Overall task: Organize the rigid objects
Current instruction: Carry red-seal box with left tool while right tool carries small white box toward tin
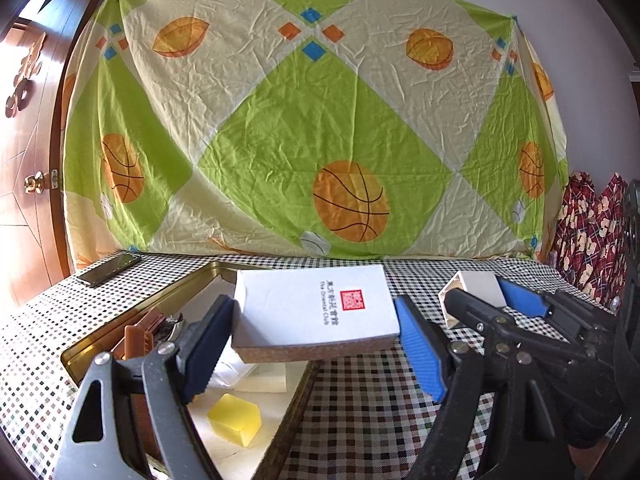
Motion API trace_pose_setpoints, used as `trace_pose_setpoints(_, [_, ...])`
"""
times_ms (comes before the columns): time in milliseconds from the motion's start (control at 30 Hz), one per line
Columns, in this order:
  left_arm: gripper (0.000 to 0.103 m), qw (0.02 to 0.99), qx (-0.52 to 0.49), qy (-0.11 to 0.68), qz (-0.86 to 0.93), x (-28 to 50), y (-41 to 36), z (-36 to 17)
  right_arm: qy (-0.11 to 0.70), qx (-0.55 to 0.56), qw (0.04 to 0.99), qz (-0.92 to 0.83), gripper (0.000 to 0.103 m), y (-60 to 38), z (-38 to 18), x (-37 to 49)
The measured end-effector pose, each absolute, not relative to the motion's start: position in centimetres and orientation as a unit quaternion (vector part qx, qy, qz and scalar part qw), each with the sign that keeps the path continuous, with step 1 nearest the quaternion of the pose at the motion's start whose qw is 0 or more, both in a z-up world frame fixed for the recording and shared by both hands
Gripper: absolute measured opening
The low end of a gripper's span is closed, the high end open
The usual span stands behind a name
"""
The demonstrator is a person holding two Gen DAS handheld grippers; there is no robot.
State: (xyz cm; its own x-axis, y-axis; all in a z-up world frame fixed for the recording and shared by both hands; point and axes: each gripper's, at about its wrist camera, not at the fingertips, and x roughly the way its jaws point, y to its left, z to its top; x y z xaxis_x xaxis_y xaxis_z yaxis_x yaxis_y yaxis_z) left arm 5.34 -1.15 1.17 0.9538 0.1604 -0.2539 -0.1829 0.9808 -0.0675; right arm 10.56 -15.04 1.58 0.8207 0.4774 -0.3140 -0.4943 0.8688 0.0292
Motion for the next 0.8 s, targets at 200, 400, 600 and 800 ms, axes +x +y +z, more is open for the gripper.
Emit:
trace_pose_setpoints(200, [0.081,0.987,-0.045,0.124,0.091,5.1,-0.9,1.1,0.155,-0.029,0.954,0.256,0.051,-14.7,1.6,10.3])
trace_pose_setpoints(400, [0.081,0.987,-0.047,0.118,0.094,4.7,-0.6,1.1,0.153,-0.027,0.955,0.252,0.051,-14.7,1.6,10.3])
trace_pose_setpoints(600, [0.081,0.987,-0.049,0.113,0.099,4.4,-0.6,1.1,0.153,-0.027,0.955,0.254,0.051,-14.6,1.6,10.3])
trace_pose_setpoints(800, [0.081,0.987,-0.052,0.109,0.103,4.1,-0.5,1.1,0.152,-0.027,0.954,0.256,0.051,-14.5,1.6,10.2])
